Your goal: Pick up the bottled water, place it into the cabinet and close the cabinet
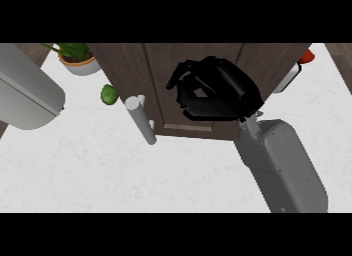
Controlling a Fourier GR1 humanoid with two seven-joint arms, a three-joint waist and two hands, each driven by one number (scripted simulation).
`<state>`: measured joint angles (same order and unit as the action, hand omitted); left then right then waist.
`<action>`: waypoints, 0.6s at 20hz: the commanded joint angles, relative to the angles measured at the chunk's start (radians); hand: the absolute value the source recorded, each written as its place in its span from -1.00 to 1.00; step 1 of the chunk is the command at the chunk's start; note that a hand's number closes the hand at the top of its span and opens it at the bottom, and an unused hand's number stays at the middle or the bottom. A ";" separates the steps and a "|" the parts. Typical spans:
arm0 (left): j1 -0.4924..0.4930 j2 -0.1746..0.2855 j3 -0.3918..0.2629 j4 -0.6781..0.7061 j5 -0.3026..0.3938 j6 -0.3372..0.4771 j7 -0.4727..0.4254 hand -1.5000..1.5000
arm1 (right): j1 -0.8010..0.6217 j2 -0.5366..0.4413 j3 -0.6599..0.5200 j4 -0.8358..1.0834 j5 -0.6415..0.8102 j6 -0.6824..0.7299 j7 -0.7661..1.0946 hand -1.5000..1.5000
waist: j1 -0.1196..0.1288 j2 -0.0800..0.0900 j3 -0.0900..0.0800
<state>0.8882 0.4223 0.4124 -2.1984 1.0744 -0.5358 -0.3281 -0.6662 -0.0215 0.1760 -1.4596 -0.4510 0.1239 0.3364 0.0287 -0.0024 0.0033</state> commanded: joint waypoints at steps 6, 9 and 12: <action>-0.028 -0.012 0.055 -0.004 0.059 -0.006 0.069 -1.00 | -0.207 0.015 -0.072 0.286 0.016 0.090 -0.074 1.00 | 0.004 0.008 -0.003; 0.009 -0.012 0.062 -0.025 0.079 -0.043 0.090 -1.00 | -0.251 -0.011 -0.123 0.276 -0.056 0.098 0.007 1.00 | 0.010 0.006 -0.003; -0.055 -0.018 0.052 0.026 0.042 -0.032 0.083 -1.00 | -0.254 0.020 -0.072 0.312 -0.076 0.077 -0.038 1.00 | 0.018 0.011 -0.004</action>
<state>0.8567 0.4082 0.4591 -2.1912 1.1245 -0.5628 -0.2534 -0.7424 -0.0378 0.1373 -1.3118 -0.5148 0.2756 0.2992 0.0062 -0.0251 0.0260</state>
